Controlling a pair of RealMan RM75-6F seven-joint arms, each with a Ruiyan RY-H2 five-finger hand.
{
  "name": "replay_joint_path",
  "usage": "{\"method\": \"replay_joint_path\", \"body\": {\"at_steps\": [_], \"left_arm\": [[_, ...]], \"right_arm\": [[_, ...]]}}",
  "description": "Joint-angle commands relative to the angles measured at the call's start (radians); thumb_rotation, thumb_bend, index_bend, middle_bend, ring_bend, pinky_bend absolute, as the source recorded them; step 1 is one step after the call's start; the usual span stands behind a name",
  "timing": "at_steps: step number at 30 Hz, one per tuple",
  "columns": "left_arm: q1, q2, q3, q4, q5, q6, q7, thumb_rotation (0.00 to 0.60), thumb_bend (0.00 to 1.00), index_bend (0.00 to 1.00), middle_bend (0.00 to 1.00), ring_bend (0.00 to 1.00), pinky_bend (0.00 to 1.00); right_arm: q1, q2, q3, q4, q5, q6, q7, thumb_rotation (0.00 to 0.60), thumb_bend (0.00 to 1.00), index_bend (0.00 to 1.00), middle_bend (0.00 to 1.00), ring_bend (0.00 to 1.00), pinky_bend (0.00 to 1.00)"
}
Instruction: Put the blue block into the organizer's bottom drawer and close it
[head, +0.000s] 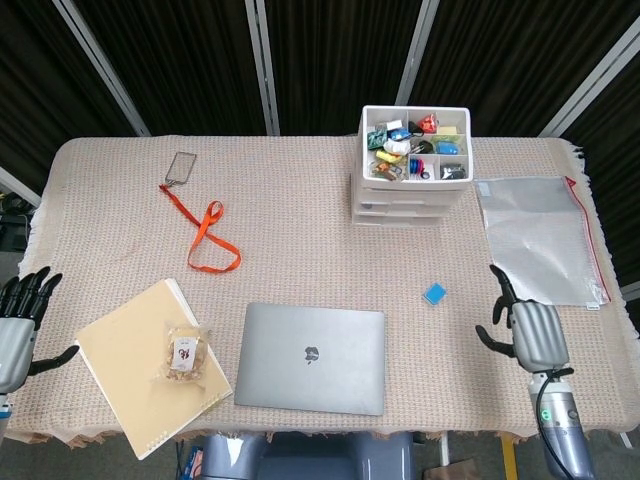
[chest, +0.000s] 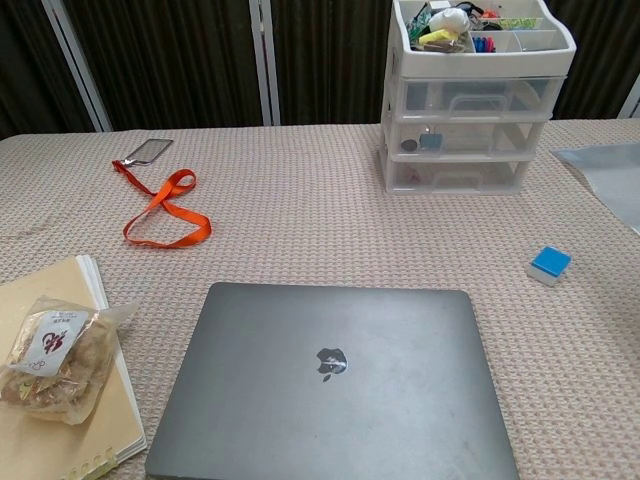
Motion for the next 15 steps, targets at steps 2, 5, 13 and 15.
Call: {"method": "replay_joint_path", "body": {"at_steps": [2, 5, 13, 15], "left_arm": [[0.0, 0.0, -0.002, 0.001, 0.001, 0.003, -0.008, 0.6, 0.15, 0.03, 0.0, 0.0, 0.0], [0.001, 0.0, -0.003, 0.002, 0.0, 0.005, -0.017, 0.6, 0.15, 0.03, 0.0, 0.0, 0.0], [-0.003, 0.002, -0.007, 0.0, -0.006, -0.002, -0.029, 0.6, 0.15, 0.03, 0.0, 0.0, 0.0], [-0.004, 0.003, -0.009, -0.001, -0.009, -0.003, -0.033, 0.6, 0.15, 0.03, 0.0, 0.0, 0.0]], "right_arm": [[0.088, -0.014, 0.13, -0.081, 0.261, -0.166, 0.104, 0.6, 0.34, 0.09, 0.76, 0.79, 0.7], [0.151, -0.029, 0.202, -0.084, 0.436, -0.261, 0.129, 0.6, 0.38, 0.09, 0.78, 0.81, 0.72], [0.301, -0.069, 0.328, -0.036, 0.863, -0.418, 0.17, 0.6, 0.46, 0.1, 0.79, 0.83, 0.73], [0.324, -0.079, 0.353, -0.018, 0.944, -0.456, 0.199, 0.6, 0.47, 0.1, 0.8, 0.83, 0.73]]}}
